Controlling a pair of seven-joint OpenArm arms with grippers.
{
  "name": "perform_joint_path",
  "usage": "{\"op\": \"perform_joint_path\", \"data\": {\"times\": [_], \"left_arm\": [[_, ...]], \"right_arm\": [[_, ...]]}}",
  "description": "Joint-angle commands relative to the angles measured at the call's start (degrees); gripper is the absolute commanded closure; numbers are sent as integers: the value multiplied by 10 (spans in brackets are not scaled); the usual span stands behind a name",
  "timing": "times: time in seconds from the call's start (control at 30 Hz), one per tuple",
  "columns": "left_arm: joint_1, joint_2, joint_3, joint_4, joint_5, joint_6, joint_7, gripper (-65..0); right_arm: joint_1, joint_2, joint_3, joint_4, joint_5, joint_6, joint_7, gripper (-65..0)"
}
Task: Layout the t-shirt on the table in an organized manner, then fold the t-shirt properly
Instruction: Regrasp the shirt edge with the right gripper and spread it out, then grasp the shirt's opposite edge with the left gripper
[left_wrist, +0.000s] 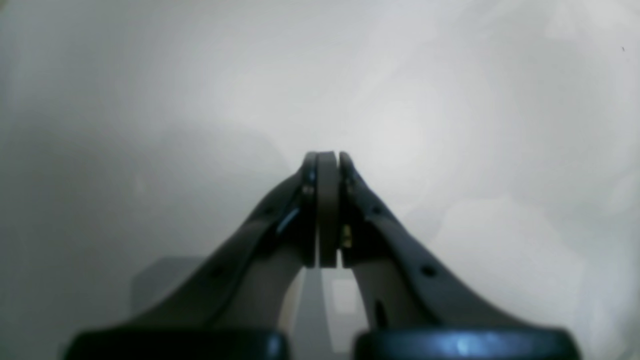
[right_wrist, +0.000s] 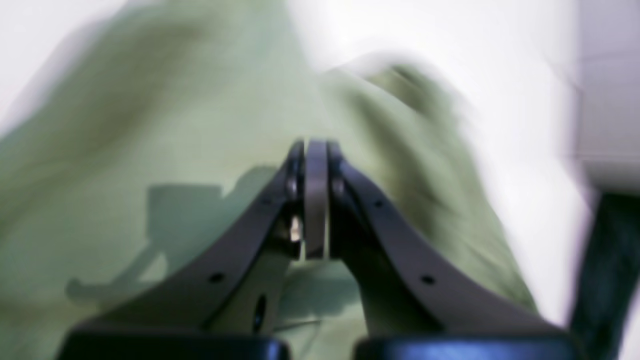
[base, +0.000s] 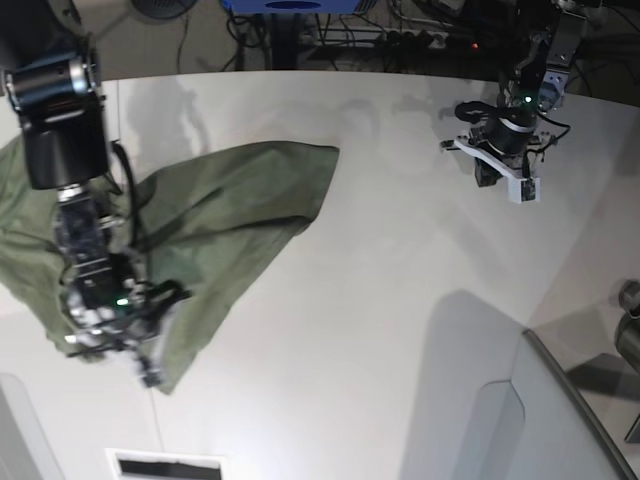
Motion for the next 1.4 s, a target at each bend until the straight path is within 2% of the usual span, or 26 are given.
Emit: {"op": "perform_joint_path", "data": {"times": [0.0,0.17,0.47,0.57,0.63,0.73,0.8,0.83,0.9,1.03,1.13,1.17,1.23,1.37], "left_arm": [[-3,-7,-3,10,1,-2,-11,0],[-5,-6,-3,12,1,-2,-11,0],[-4,-6,-3,12,1,-2,-11,0],[-6,-9,-3,30,1,-2,-11,0],[-6,-10,-3,52,1,-2,-11,0],[-8,-11,-5,81,1,-2,-11,0],[-8,-12,-9,99,1,-2,-11,0],[-9,-12,-10,106,1,-2,-11,0],[-16,-19,-6,115,1,-2,-10,0],[-22,-26,-4,119,-1,-2,-10,0],[-37,-26,-2,120,-2,-3,-10,0],[-39,-26,0,120,-2,-3,-5,0],[-54,-26,20,122,-2,-4,14,0],[-88,-25,77,128,1,-47,41,0]], "right_arm": [[16,-17,-7,1,-3,-3,-2,0],[24,-70,-16,-98,-4,-3,0,0],[88,-102,-12,-278,-3,-4,80,0],[111,-132,-16,-341,-2,-3,102,0],[119,-152,-16,-363,-2,-1,103,0],[119,-162,-15,-367,-1,0,105,0],[119,-166,-41,-367,1,0,105,0],[119,-166,-55,-367,13,0,105,0],[125,-166,-105,-360,77,0,105,0],[132,-164,-276,-340,200,0,105,0],[136,-159,-372,-276,241,-1,96,0],[136,-150,-370,-249,243,-4,82,0],[134,-122,-323,-184,243,-4,41,0],[100,-49,-147,-27,241,-4,-33,0]]}}
